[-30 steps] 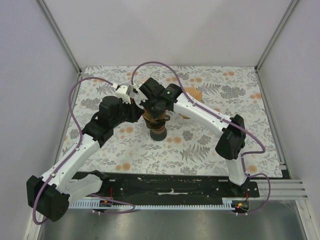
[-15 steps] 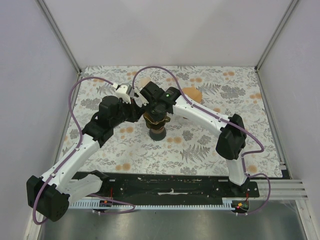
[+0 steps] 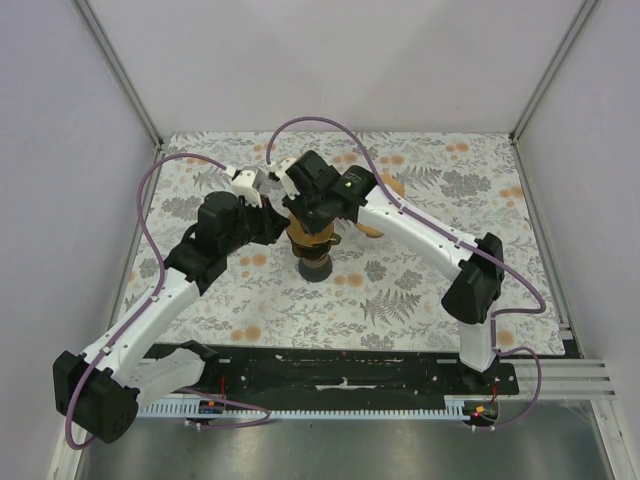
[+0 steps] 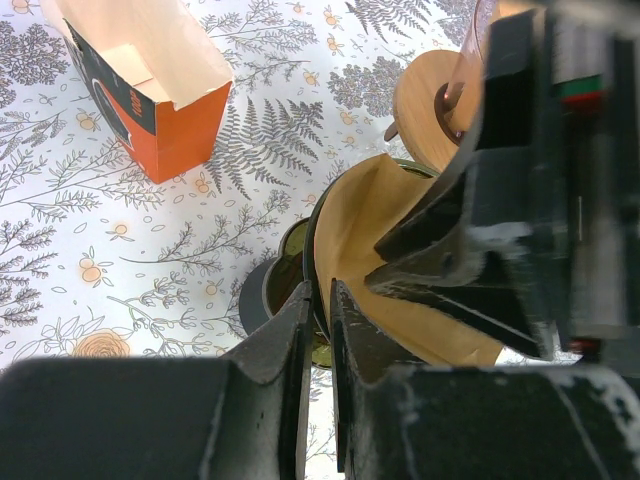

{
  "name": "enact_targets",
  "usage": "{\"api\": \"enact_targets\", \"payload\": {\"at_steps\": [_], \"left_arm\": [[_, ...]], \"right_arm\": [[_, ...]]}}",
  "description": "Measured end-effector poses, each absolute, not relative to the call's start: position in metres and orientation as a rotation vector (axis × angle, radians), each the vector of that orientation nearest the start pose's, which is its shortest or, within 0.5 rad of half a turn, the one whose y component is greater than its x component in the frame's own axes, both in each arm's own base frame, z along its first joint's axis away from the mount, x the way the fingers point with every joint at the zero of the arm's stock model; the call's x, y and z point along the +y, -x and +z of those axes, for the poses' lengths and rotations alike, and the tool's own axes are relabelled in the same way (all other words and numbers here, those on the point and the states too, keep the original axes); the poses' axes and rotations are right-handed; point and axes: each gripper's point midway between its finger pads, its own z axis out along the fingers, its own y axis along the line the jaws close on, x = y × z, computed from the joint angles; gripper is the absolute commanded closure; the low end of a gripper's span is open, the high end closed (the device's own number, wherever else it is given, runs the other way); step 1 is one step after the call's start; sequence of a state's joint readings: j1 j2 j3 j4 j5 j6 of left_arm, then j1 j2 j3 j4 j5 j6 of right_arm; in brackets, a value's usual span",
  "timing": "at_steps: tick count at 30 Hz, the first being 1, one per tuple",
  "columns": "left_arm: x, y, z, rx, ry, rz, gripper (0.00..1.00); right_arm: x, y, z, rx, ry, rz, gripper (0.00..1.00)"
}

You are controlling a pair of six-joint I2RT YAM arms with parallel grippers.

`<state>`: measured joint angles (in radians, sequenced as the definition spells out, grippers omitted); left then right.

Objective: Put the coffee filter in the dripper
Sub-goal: Place the coffee filter in the coffee dripper.

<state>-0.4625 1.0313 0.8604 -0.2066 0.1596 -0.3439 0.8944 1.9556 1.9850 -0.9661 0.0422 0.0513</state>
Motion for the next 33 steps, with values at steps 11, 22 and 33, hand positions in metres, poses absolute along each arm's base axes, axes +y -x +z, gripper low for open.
{"api": "enact_targets", "payload": {"at_steps": [11,22,33], "left_arm": [[-0.192,-0.294,0.233,1.979,-0.256,-0.665,0.66],[-0.192,-0.291,0.239,1.957,-0.276,-0.666,0.55],[-0.192,-0.292,0.244,1.942,-0.289,-0.660,0.56]], "right_arm": [[0.361,-0.302,0.237,2.242,0.999,0.363,0.67],[0.360,-0.302,0.250,2.204,1.020,0.386,0.64],[0.369,-0.283,0.262,2.073,1.217,0.514,0.51]]}}
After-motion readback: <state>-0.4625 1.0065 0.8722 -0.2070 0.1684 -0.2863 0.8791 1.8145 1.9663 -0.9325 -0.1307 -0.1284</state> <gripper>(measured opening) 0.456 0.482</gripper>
